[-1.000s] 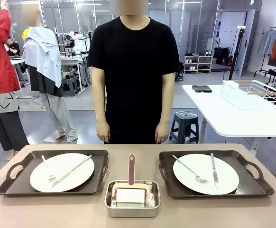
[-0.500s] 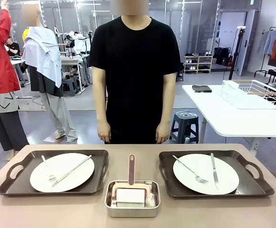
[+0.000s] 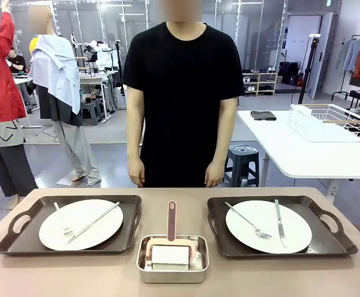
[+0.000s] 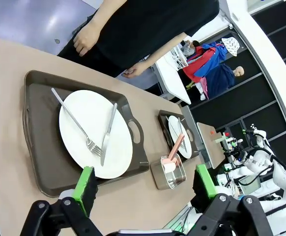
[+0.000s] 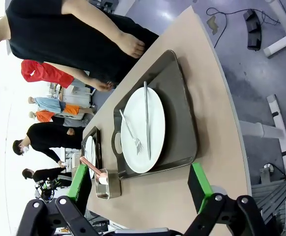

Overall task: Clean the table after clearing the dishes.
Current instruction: When the left (or right) Handle tray is removed, use the left hand (or right hand) to clean the left (or right) side of the table with the Lint Roller.

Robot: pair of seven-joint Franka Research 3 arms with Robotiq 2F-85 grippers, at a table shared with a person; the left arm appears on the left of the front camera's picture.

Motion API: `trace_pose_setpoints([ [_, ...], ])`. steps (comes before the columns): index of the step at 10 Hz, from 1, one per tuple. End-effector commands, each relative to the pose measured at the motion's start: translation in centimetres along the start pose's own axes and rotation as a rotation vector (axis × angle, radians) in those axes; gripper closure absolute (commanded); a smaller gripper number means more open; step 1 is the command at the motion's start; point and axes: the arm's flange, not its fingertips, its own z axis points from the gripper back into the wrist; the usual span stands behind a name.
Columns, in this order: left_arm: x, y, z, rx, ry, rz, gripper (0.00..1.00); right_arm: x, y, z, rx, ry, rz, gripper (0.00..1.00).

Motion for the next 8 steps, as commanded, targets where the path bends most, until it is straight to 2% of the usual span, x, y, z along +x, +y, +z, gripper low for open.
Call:
trace_pose_setpoints([
  [1, 0.03, -0.28, 0.34, -0.020, -0.016, -0.011, 0.00, -0.57, 0.13, 0.31, 0.000, 0.010, 0.013, 0.00],
  [8, 0.03, -0.28, 0.34, -0.020, -0.016, -0.011, 0.00, -0.57, 0.13, 0.31, 0.000, 0.010, 0.013, 0.00],
])
